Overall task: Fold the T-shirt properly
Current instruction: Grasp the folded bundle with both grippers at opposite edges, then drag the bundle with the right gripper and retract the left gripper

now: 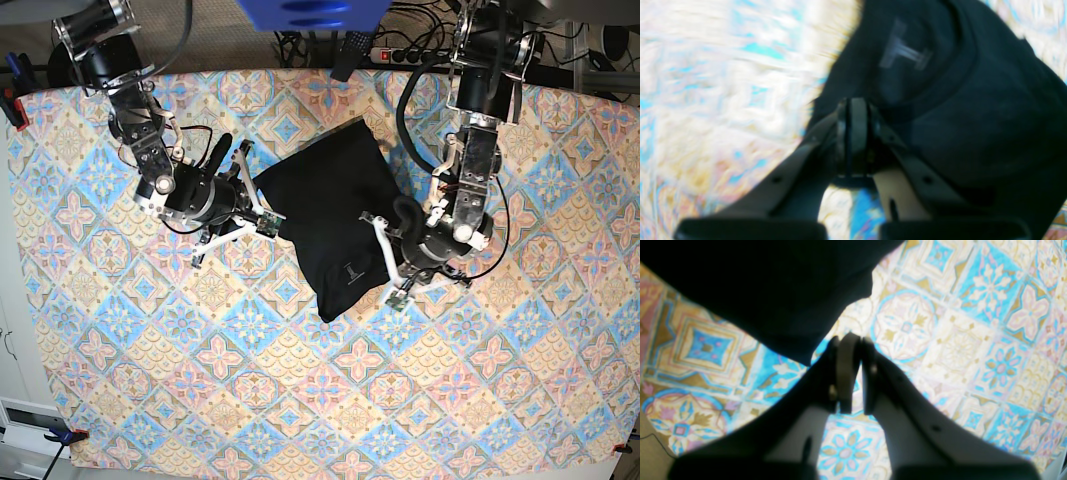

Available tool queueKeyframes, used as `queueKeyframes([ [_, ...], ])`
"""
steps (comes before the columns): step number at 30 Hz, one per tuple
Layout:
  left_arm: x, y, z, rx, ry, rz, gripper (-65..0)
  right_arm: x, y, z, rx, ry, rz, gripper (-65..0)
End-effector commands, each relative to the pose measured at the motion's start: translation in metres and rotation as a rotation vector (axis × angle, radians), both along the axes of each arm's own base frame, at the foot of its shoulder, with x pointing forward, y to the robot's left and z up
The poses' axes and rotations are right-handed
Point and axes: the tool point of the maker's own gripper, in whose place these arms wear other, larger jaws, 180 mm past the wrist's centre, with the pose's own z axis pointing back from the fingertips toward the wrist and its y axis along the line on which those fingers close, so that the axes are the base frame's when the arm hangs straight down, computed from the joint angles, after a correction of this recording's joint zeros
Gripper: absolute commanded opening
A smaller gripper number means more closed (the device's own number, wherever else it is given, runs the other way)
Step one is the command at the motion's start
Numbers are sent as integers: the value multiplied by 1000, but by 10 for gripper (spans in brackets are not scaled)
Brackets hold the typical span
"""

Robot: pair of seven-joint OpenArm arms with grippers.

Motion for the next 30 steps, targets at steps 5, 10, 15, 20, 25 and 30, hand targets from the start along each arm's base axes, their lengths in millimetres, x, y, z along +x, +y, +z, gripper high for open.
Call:
queueKeyframes([
  [5,-11,44,-17,23,47,117,-628,1,20,25,79,-62,25,-612],
  [10,-17,74,-10,6,29,218,-629,-7,48,33,153,-64,37,-612],
  [15,-32,110,21,-34,-71,381,-629,-20,99,37,240,-36,102,-612],
  [20,-56,146,40,-50,-112,553,-629,-4,149,41,294,-13,151,-612],
  [25,-78,171,50,-28,-87,656,-629,3,194,38,338,51,178,-612],
  [30,-96,193,67,-92,-119,767,-629,17,213,21,314,125,175,-612],
])
